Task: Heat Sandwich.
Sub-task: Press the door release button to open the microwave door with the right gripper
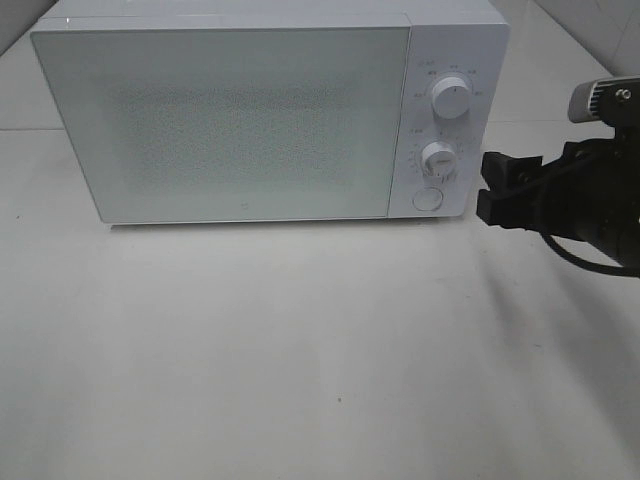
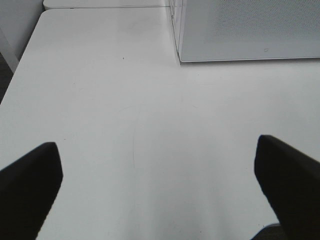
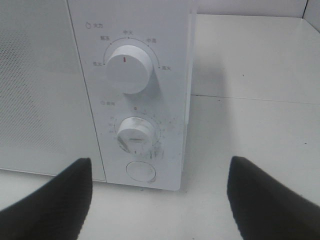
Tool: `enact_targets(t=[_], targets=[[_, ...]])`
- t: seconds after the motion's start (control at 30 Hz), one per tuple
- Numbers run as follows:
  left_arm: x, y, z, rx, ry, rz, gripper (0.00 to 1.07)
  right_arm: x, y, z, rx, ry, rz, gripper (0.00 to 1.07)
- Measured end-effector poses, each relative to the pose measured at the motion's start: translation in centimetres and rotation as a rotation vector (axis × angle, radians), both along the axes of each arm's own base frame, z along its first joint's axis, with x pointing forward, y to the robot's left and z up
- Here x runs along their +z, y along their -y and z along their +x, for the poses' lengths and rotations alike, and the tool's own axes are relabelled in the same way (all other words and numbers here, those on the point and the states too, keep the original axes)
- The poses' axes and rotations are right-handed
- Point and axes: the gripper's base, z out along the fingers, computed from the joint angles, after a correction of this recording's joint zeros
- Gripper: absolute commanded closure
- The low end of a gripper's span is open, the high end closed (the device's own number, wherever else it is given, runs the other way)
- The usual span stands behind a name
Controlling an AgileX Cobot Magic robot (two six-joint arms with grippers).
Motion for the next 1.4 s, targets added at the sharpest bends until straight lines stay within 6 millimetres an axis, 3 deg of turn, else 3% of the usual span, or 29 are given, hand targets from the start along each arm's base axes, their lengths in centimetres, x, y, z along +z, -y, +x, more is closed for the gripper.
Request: enact_targets(t=[0.43,0.9,1.4], targets=[[0.0,0.0,0.0,0.0,0.0,0.0,0.07,0.0,-0.4,-0.1,-0.011,0.014,-0.002,0.35],[0.0,0.0,0.0,0.0,0.0,0.0,0.07,-4.5,-2.3,0.2,-0.016,-0.104,-0.023,0.35],[0.0,0.0,0.0,0.0,0.0,0.0,0.07,-5.3,-2.3,0.1,-0.058,-0.13,0.032,0.35]])
